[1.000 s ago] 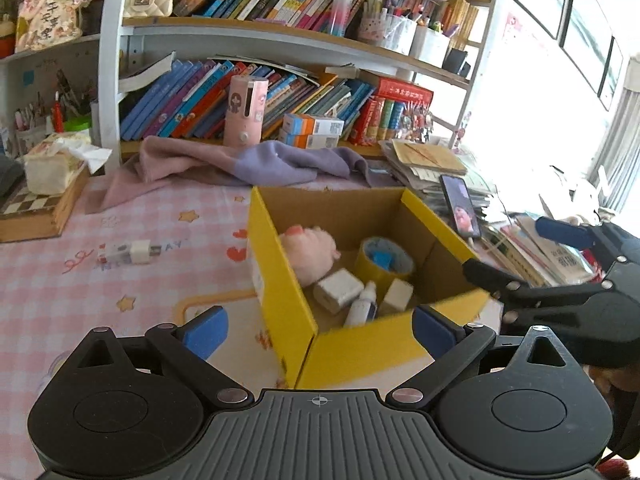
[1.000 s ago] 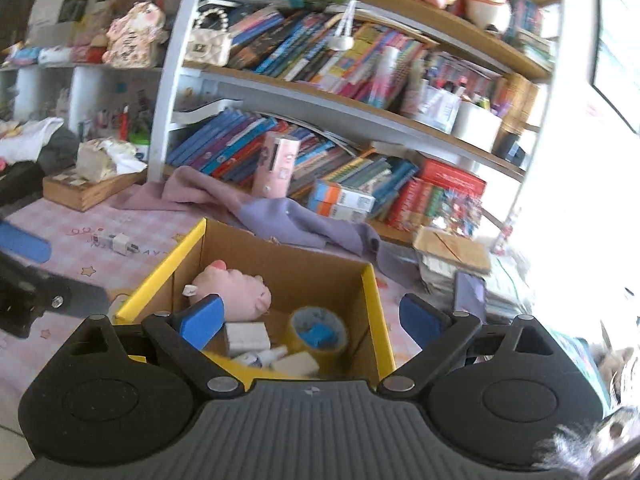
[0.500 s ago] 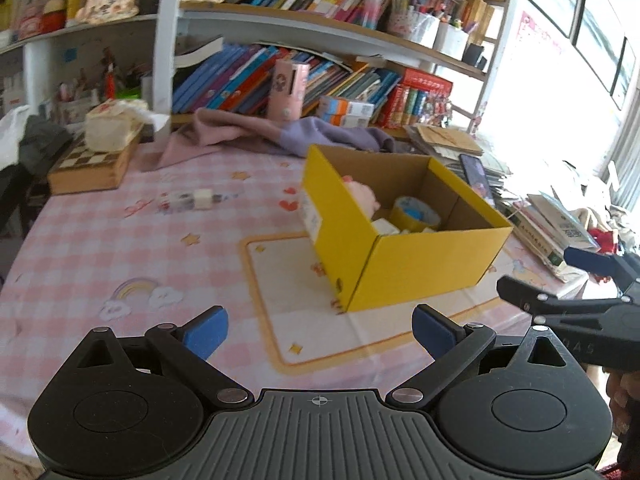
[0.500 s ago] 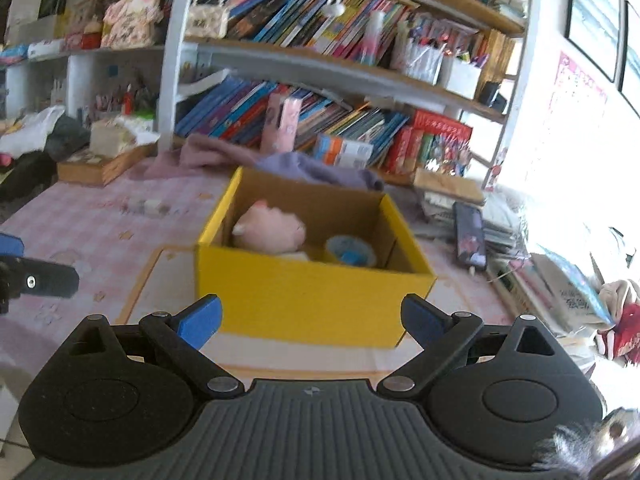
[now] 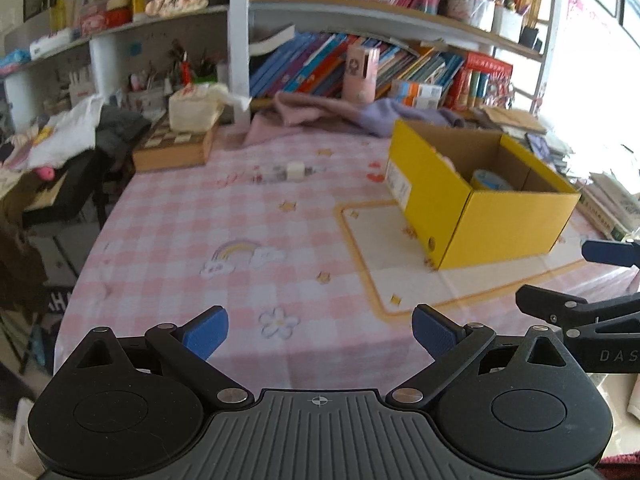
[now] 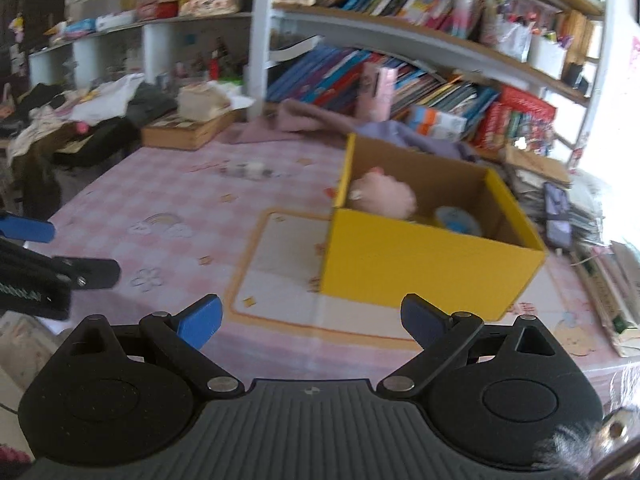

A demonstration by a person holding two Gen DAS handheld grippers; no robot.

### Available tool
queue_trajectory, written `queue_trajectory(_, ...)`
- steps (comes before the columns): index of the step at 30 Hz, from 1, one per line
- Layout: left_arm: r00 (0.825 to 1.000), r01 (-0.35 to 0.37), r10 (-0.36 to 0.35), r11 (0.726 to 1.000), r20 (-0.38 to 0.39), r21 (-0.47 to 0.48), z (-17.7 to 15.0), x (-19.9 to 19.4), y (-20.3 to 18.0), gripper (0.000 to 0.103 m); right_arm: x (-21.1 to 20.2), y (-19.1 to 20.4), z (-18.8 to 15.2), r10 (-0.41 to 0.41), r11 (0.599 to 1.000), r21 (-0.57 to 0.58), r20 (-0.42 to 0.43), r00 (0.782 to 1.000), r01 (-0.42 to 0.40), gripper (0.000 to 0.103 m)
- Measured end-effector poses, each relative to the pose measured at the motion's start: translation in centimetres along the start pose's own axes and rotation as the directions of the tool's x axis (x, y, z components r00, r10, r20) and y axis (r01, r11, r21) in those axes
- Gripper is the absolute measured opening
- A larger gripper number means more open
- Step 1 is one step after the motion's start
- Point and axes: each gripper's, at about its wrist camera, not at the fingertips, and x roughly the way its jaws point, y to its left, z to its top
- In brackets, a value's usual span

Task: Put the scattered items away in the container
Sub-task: 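Move both tools toward the white plug and small white box on the table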

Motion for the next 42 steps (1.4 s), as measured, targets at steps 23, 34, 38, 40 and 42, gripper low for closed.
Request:
queue_trajectory(23, 0.996, -0.058, 0.053, 0.996, -0.078, -0.061, -1.3, 0.3, 3.8, 0.1, 2.6, 4.6, 1.9, 0.126, 0.988, -0.083, -0.052, 0.991, -0.13, 0.097)
queue_trajectory(34, 0.991, -0.087, 0.077, 0.992, -0.105, -0.092, 0.1, 2.9, 5.8, 0.1, 6.2, 5.8, 3.7, 0.165, 0.976, -0.131, -0.079, 0.983, -0.174, 0.097)
queue_trajectory(38, 0.989, -0.092, 0.078, 0.99, -0.124, -0.109, 0.6, 4.4, 6.4, 0.1, 8.0, 6.0, 4.3, 0.173, 0.971, -0.145, -0.104, 0.979, -0.187, 0.097)
queue_trajectory(40, 0.988, -0.093, 0.077, 0.989, -0.133, -0.119, 0.9, 5.1, 6.8, 0.1, 9.0, 6.1, 4.8, 0.178, 0.969, -0.15, -0.117, 0.977, -0.194, 0.097)
queue_trajectory(42, 0.987, -0.093, 0.075, 0.987, -0.14, -0.13, 1.3, 5.9, 7.3, 0.1, 9.9, 6.1, 5.4, 0.183, 0.967, -0.155, -0.125, 0.975, -0.201, 0.097)
